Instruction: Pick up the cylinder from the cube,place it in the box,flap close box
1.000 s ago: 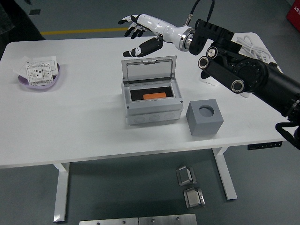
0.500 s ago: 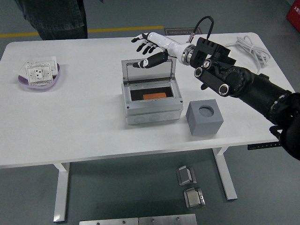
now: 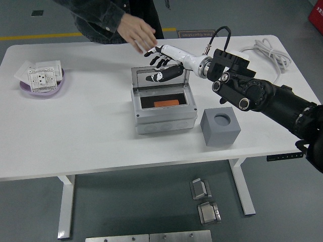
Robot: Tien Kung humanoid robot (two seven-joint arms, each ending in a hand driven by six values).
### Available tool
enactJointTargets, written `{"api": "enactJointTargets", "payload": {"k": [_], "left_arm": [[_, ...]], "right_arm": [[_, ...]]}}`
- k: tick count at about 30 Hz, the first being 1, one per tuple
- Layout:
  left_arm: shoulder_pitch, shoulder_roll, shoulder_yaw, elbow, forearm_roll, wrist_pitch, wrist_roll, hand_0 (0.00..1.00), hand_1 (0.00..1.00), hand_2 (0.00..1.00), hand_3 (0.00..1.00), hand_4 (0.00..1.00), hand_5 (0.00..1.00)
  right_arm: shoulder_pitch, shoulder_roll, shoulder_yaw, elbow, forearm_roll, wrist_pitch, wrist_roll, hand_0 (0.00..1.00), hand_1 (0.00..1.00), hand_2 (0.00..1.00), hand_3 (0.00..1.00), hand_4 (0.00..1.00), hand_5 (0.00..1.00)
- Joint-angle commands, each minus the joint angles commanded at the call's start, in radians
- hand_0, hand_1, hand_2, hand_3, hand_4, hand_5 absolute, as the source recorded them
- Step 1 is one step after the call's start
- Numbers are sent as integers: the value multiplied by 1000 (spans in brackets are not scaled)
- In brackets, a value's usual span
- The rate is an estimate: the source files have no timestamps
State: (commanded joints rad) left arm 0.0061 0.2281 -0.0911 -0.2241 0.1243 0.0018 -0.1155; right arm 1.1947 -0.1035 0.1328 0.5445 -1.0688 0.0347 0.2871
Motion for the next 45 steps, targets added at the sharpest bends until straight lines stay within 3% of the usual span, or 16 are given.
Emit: {"api": "enactJointTargets", "payload": {"k": [14,22,32,38,45], "left_arm": [[19,-7,-68,-4,54,0,-3,724,712,625,655,516,186],[27,-12,-72,-3,53,0,-3,723,713,623,653,515,187],[40,-20,-65,-2,42,-1,-1,722,712,623,650,514,187],[41,-23,-68,-2,46,-1,-1,721,712,622,651,514,186],[44,-26,-66,-1,46,-2,-1,721,712,622,650,514,187]], "right_arm": [[-46,-121,87,194,-160,5,-37,693,634,700,849,811,391],[-93,-163,112,260,-206,9,-54,681,632,706,851,813,395],[-191,-232,246,387,-304,21,-91,681,631,709,860,815,403],[-252,-258,296,452,-339,24,-111,677,629,711,870,820,411],[-285,-263,296,460,-334,22,-114,675,631,713,873,824,420]]}}
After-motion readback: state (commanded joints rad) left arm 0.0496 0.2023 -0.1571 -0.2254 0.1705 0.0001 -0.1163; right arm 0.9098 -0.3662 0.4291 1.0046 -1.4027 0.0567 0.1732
